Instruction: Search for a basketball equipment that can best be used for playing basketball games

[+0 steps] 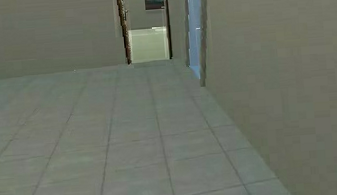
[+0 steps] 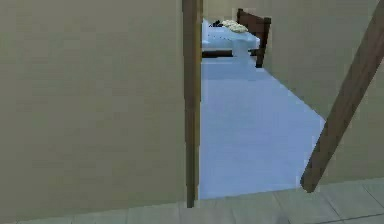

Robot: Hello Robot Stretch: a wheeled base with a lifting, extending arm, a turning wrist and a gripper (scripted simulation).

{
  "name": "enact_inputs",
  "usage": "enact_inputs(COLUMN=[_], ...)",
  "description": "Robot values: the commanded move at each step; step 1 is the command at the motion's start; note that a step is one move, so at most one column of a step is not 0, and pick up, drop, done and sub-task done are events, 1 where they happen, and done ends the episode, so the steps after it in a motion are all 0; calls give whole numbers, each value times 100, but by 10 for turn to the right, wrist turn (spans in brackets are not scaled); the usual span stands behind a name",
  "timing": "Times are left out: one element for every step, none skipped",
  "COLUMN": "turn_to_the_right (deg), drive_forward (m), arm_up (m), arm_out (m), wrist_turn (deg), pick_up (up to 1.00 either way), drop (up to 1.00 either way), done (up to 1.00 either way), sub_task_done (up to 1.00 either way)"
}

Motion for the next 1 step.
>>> enact_inputs(turn_to_the_right=[0], drive_forward=[100], arm_up=[0], arm_out=[0], wrist_turn=[0], pick_up=[0], drop=[0], done=[0], sub_task_done=[0])
